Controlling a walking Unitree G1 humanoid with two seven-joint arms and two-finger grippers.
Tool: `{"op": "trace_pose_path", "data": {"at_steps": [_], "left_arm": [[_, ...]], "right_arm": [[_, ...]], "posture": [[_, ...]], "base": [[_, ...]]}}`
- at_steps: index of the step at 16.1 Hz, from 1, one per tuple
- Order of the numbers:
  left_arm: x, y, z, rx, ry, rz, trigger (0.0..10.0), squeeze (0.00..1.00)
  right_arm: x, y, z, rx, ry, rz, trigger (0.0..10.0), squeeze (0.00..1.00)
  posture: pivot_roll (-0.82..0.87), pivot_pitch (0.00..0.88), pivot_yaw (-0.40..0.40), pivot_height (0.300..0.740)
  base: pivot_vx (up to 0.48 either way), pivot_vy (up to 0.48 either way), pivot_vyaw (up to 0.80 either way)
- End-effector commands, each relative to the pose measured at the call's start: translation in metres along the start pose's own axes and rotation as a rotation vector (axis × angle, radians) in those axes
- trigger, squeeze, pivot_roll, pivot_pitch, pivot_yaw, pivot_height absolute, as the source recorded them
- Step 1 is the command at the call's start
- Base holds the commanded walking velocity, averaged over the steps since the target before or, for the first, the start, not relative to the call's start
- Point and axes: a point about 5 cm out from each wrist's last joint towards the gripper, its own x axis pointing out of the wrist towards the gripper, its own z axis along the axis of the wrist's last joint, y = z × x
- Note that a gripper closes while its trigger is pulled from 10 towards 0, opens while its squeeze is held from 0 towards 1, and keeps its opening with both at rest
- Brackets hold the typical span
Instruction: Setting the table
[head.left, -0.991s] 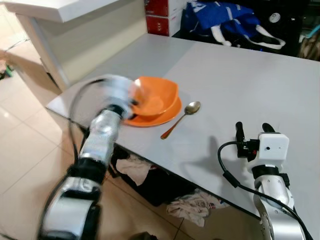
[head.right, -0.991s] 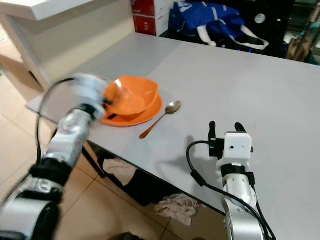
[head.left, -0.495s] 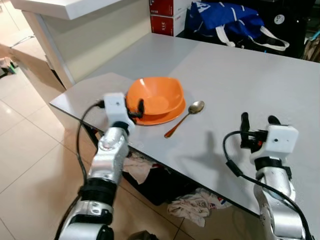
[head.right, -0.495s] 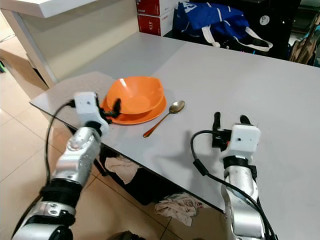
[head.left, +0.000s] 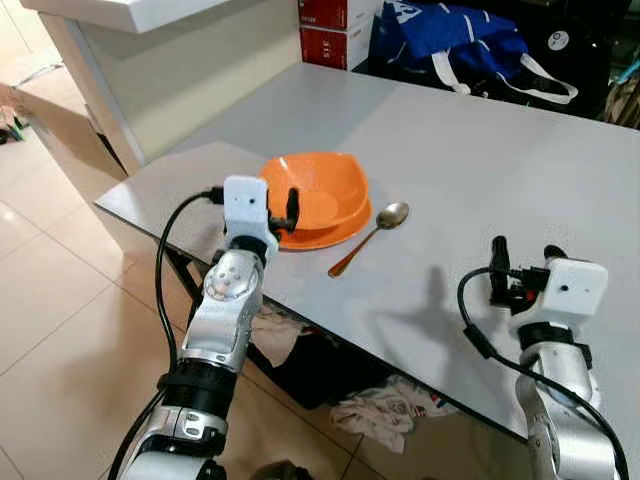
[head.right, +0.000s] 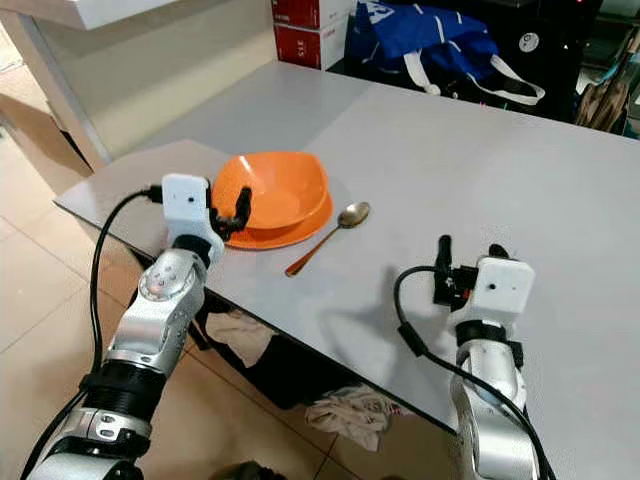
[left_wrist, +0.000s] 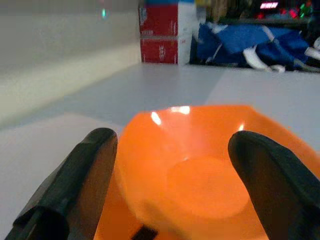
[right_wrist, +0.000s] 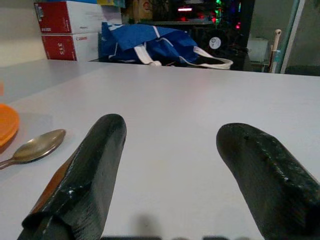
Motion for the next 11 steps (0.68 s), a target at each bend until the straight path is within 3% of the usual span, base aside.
{"op": "trace_pose_path", "data": {"at_steps": [1,8,11], "left_arm": [[-0.001,0.0,0.009,0.021,-0.041,-0.011,10.0,0.0],[-0.016,-0.002,-0.005,0.019,0.014,-0.034,10.0,0.0],[-0.015,-0.004,-0.003,0.016,0.011,-0.045,10.0,0.0]], "right_arm": [[-0.003,0.0,0.001,0.0,-0.005,-0.003,10.0,0.0],[-0.006,-0.001,-0.002,-0.003,0.009,0.003,10.0,0.0],[-0.004,-0.001,-0.002,-0.003,0.009,0.01,10.0,0.0]], "posture": [[-0.07,0.0,0.106,0.723],[-0.07,0.0,0.097,0.723],[-0.07,0.0,0.097,0.723]], "base": [[0.0,0.0,0.0],[0.0,0.0,0.0],[0.0,0.427,0.0]]}}
